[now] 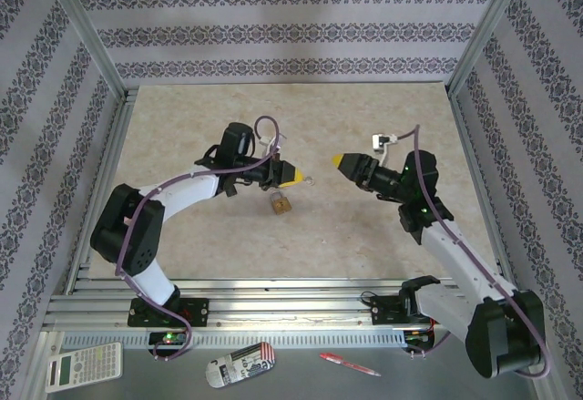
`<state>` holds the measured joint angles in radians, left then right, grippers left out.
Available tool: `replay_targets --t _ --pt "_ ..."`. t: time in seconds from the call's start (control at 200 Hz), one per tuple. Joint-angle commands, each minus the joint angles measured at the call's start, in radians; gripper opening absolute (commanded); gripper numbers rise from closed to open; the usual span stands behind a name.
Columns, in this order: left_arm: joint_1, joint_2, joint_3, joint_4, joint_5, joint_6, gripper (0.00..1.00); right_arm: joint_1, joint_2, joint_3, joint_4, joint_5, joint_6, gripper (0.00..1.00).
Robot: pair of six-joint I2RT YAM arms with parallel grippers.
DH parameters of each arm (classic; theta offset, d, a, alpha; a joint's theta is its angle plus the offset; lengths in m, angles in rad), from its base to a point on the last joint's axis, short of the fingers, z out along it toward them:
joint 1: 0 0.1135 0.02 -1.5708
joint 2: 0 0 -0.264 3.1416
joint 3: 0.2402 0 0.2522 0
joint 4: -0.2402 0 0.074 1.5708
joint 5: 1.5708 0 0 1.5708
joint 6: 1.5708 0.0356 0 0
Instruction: Unlock with the key
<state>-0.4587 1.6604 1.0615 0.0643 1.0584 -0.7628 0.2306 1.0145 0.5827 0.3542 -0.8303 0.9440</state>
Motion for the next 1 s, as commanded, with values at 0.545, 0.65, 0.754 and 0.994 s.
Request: replay_targets --t 0.545,0.65,0.754,0.994 --pt "-0.034 -0.108 0.088 -0.299 0.116 0.27 0.0 0.207 0.144 -0.047 0.102 -0.059 -0.183 0.63" --pt "-0.035 -0.113 0.077 -0.276 0.122 0.255 0.0 0.208 0.15 -0.05 0.125 -0.055 -0.168 0.54" --pt "-0.036 -0.117 0.067 -0.276 0.122 0.258 0.0 0.208 0.154 -0.052 0.133 -0.05 -0.161 0.45" --pt "-0.036 -0.108 0.056 -0.237 0.117 0.237 0.0 0.214 0.168 -0.062 0.164 -0.054 -0.133 0.34"
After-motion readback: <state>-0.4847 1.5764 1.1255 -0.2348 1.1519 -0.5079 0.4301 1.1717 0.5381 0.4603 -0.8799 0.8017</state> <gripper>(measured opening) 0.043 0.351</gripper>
